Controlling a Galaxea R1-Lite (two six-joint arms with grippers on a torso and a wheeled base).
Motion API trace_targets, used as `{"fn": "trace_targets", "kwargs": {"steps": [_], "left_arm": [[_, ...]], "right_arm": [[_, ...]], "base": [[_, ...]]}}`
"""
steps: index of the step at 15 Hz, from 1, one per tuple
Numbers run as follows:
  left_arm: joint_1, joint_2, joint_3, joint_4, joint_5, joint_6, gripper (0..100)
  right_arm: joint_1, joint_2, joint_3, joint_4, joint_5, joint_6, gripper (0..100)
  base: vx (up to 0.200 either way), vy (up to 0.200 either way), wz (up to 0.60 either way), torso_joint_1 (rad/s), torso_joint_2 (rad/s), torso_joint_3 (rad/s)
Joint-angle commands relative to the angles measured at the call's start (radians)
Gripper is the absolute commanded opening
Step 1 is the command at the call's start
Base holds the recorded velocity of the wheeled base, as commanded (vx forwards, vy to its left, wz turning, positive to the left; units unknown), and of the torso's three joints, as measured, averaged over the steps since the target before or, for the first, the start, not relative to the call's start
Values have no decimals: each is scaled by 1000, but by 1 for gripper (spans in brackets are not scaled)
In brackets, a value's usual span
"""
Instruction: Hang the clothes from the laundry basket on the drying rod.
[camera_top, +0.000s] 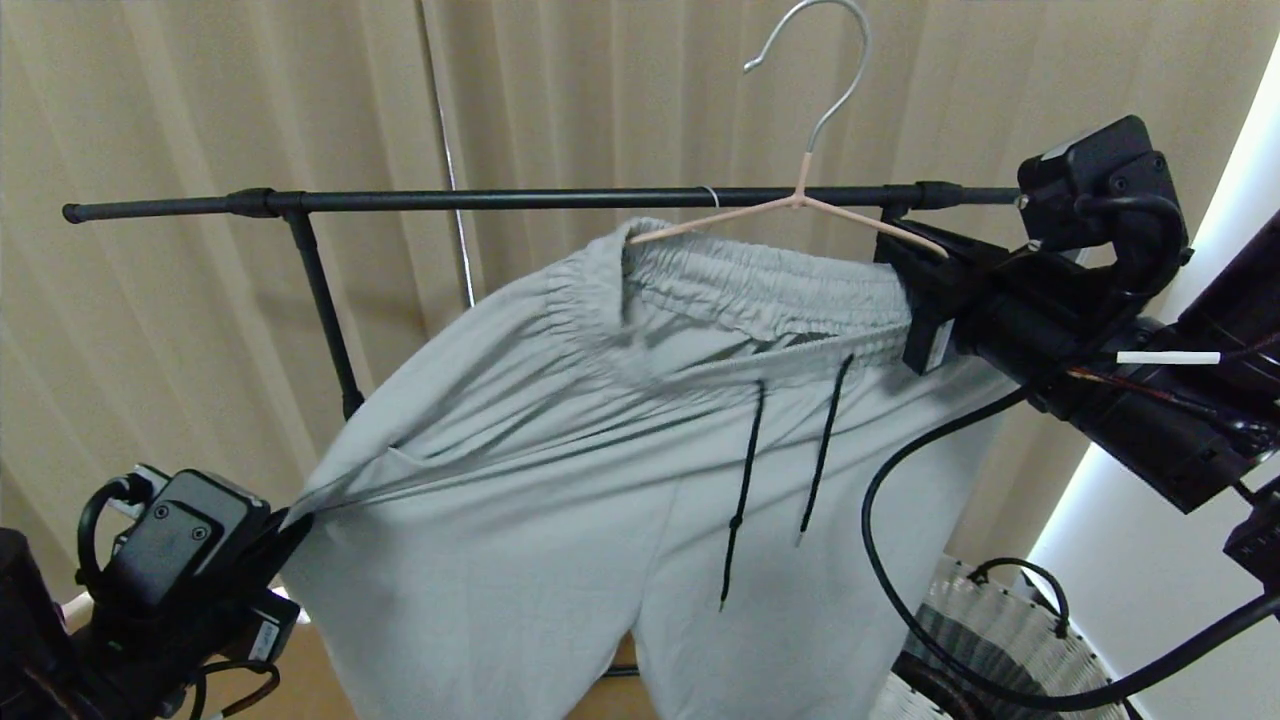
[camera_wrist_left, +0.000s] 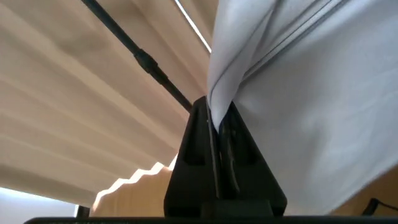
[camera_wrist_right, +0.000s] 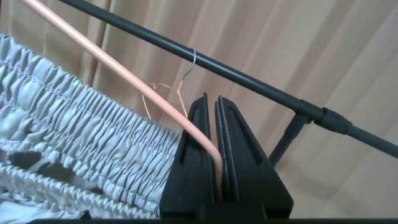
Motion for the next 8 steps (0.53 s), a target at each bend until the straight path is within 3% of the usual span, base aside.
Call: {"fn": "trace_targets", "kwargs": {"steps": [1, 4, 6, 7, 8], "left_arm": [[-10, -2, -8, -11, -3, -2, 100], [-34, -5, -16, -30, -12, -19, 100], [-28, -31, -34, -61, -100, -82, 100], [-26, -42, -46, -61, -106, -94, 100], [-25, -79, -89, -58, -107, -149, 100]], "right_arm": [[3, 4, 0, 0, 2, -1, 0], [1, 4, -3, 20, 2, -2, 0], [0, -29, -8, 115, -1, -2, 0], [0, -42, -8, 138, -1, -2, 0], [-13, -83, -12, 247, -1, -2, 0]], "base": [[0, 0, 0, 0, 0, 0], [0, 0, 0, 0, 0, 0], [0, 0, 0, 0, 0, 0], [0, 0, 0, 0, 0, 0], [0, 0, 0, 0, 0, 0]]}}
